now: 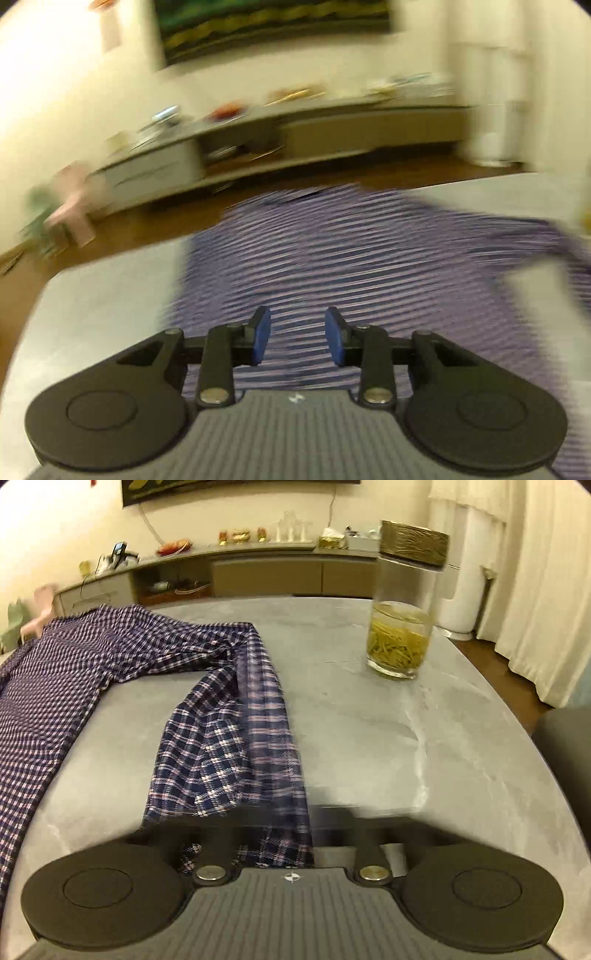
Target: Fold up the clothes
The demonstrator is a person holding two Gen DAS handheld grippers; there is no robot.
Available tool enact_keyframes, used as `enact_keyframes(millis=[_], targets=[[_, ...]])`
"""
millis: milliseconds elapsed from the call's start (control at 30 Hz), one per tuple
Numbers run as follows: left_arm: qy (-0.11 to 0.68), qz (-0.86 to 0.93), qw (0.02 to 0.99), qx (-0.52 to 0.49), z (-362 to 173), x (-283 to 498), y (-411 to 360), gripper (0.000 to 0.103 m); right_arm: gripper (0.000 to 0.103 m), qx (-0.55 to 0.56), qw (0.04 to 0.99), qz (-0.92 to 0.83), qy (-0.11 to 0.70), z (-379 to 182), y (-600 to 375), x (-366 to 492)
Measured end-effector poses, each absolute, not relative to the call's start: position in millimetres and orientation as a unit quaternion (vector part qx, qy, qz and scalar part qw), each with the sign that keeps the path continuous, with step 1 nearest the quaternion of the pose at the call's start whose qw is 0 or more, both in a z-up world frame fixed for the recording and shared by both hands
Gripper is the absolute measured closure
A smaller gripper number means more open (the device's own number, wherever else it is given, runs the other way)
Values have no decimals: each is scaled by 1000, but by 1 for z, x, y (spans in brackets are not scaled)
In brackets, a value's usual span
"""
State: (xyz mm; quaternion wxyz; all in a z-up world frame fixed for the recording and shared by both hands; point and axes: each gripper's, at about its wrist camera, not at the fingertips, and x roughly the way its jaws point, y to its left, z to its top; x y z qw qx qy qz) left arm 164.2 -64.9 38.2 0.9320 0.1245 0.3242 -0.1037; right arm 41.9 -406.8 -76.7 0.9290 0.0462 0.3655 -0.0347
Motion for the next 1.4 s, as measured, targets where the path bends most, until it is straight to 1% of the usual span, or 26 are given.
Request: enact_keyframes(millis=[67, 100, 133, 167, 267, 333, 433, 533, 600, 633, 667, 700, 733, 800, 900, 933, 967, 1033, 1100, 1133, 1200, 1233, 1300, 1400], targets=[[303, -181, 924, 150, 42, 133, -117, 49, 103, 95, 933, -13, 346, -66, -411, 36], [294, -216, 916, 167, 40, 117, -142, 44, 103, 124, 935, 0, 333, -60, -414, 34], [282, -250, 906, 191, 34, 99, -171, 36, 103, 151, 935, 13, 321, -54, -416, 32], [271, -274, 898, 214, 27, 85, -193, 32, 103, 177, 933, 25, 312, -51, -419, 32], [228, -324, 869, 296, -8, 42, -257, 28, 103, 242, 922, 53, 296, -45, -426, 36], [207, -336, 854, 338, -33, 25, -287, 26, 103, 283, 911, 71, 292, -45, -429, 39], [179, -319, 852, 376, -60, 14, -322, 25, 103, 324, 895, 94, 293, -47, -433, 40], [146, -305, 848, 408, -79, 5, -350, 19, 103, 349, 884, 112, 291, -46, -437, 39], [140, -286, 849, 421, -87, 7, -359, 18, 103, 360, 879, 121, 288, -44, -440, 37], [137, -275, 850, 428, -91, 8, -363, 32, 103, 364, 877, 124, 287, -44, -442, 36], [142, -267, 850, 430, -94, 11, -364, 64, 103, 366, 877, 123, 286, -44, -445, 35], [151, -261, 851, 431, -95, 14, -364, 85, 103, 367, 877, 121, 285, -45, -447, 34], [159, -256, 854, 424, -94, 16, -362, 98, 103, 368, 877, 120, 284, -45, -450, 33], [178, -255, 862, 400, -84, 20, -354, 100, 103, 368, 878, 113, 284, -46, -454, 31], [217, -264, 878, 335, -46, 34, -329, 100, 98, 375, 882, 107, 264, -43, -460, 24], [234, -262, 887, 299, -26, 45, -313, 100, 81, 371, 886, 105, 257, -40, -459, 19], [252, -259, 896, 259, -4, 57, -295, 100, 54, 359, 894, 103, 248, -35, -458, 12], [280, -242, 910, 189, 39, 85, -254, 100, 33, 322, 913, 91, 235, -23, -447, -3], [297, -209, 922, 137, 79, 119, -215, 100, 29, 277, 928, 80, 238, -16, -426, -21], [305, -189, 926, 115, 99, 140, -194, 100, 25, 258, 932, 76, 242, -14, -413, -30], [315, -143, 934, 92, 133, 187, -154, 100, 22, 236, 934, 89, 253, -18, -384, -50], [316, -107, 938, 92, 147, 211, -135, 100, 17, 231, 931, 103, 262, -22, -368, -61], [337, -57, 934, 98, 161, 248, -107, 100, 16, 204, 928, 108, 292, -40, -334, -79], [349, -25, 929, 118, 174, 275, -90, 100, 17, 144, 926, 95, 337, -67, -285, -101]])
